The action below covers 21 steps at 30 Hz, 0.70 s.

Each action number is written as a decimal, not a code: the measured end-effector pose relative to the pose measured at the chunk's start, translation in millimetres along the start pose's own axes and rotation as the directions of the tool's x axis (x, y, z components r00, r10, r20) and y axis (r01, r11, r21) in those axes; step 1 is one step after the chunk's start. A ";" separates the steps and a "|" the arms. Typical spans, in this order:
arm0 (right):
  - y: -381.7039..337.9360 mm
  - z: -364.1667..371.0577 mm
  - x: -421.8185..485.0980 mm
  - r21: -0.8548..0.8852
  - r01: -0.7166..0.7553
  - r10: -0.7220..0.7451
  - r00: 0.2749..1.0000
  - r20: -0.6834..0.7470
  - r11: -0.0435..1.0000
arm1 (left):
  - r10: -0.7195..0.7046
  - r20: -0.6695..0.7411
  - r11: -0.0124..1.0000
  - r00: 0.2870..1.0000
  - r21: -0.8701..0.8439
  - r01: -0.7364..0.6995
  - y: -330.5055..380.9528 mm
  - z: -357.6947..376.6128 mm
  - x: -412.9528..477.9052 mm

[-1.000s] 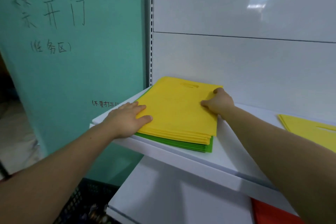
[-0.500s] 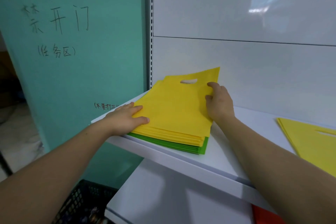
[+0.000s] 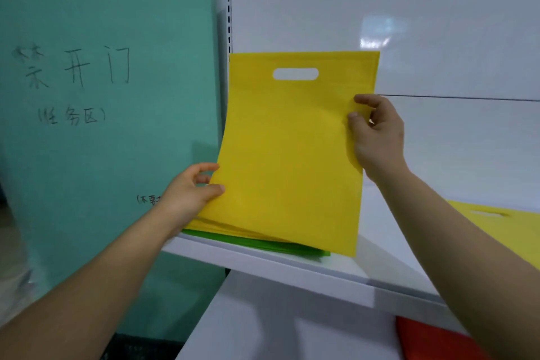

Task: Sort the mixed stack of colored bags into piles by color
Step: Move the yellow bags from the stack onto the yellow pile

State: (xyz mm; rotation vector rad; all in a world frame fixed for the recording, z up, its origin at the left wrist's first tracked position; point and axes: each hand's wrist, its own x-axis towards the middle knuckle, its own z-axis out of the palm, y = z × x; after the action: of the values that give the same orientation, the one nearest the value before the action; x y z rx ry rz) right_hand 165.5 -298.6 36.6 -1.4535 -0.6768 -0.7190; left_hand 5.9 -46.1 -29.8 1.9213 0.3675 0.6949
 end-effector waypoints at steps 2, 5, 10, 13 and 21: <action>-3.6 -12.4 -1.6 -0.033 -0.021 0.020 0.999 -0.026 0.999 | 0.024 0.048 0.999 0.999 -0.042 -0.022 5.5 -1.1 -4.7; -12.7 -32.9 -10.3 -0.119 -0.052 0.044 0.997 -0.070 0.991 | 0.098 0.093 0.995 0.991 -0.044 -0.094 15.8 7.2 -11.1; -20.9 -77.1 -33.7 -0.176 -0.194 0.178 0.978 -0.105 0.965 | 0.249 0.067 0.968 0.966 -0.056 -0.245 37.4 43.9 -23.5; -14.8 -111.8 -48.3 -0.251 -0.316 0.317 0.948 -0.038 0.915 | 0.284 0.134 0.959 0.950 -0.061 -0.278 49.8 72.9 -35.0; -6.9 -215.5 -54.4 -0.623 -0.342 0.288 0.939 -0.189 0.704 | 0.304 0.306 0.951 0.902 -0.046 -0.305 78.4 160.2 -69.9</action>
State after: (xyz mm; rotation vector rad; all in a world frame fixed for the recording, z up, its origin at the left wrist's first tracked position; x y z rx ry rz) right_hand 121.1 -512.6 -4.3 -2.1064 -0.0782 -0.7681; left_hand 45.4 -233.5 -31.6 2.0730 -0.1346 0.5765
